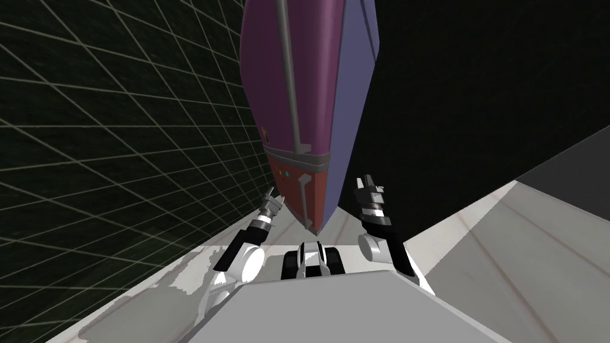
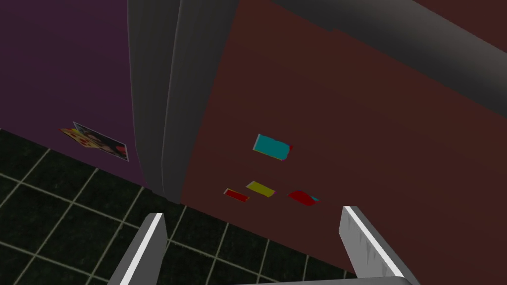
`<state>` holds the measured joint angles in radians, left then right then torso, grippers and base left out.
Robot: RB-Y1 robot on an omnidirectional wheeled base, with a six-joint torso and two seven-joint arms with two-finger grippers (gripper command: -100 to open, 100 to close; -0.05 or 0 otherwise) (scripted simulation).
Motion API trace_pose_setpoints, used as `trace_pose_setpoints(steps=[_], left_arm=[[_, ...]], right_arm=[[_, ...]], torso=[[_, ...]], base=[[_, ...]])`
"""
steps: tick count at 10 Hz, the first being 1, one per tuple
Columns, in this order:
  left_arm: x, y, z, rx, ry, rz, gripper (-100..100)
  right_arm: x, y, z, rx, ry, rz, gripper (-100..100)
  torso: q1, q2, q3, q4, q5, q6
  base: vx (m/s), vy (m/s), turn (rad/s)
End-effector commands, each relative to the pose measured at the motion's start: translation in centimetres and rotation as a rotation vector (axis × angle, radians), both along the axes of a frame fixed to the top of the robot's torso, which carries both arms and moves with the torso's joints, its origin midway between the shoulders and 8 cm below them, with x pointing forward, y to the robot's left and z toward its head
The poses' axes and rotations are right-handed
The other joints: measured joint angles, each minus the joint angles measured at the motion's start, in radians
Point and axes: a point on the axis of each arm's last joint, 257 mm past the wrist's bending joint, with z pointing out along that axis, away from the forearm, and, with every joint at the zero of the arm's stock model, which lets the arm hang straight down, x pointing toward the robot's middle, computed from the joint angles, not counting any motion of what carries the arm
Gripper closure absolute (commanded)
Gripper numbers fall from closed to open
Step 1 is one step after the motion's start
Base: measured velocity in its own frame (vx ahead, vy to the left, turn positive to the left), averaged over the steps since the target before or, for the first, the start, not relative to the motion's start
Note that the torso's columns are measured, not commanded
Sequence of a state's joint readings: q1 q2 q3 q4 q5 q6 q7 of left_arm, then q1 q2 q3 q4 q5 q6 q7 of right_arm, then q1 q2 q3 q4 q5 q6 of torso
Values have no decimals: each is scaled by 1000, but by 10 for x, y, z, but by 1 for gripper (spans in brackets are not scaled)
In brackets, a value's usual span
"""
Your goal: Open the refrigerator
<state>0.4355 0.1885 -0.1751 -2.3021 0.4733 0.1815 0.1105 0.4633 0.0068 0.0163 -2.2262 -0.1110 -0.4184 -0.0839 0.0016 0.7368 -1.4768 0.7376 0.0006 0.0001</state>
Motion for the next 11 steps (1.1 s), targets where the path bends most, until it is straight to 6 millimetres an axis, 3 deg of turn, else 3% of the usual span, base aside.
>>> trace_pose_setpoints(steps=[1, 7, 11], left_arm=[[-2, -15, -11, -54, 59, -42, -100], [-3, -46, -20, -190, 154, -115, -100], [0, -61, -11, -315, 170, -126, -100]], right_arm=[[0, 0, 0, 0, 0, 0, 0], [0, 0, 0, 0, 0, 0, 0], [0, 0, 0, 0, 0, 0, 0]], torso=[[-2, 1, 1, 0, -1, 0], [0, 1, 1, 0, 0, 0], [0, 1, 1, 0, 0, 0]], base=[[81, -171, 216], [45, -141, 148], [26, -95, 91]])
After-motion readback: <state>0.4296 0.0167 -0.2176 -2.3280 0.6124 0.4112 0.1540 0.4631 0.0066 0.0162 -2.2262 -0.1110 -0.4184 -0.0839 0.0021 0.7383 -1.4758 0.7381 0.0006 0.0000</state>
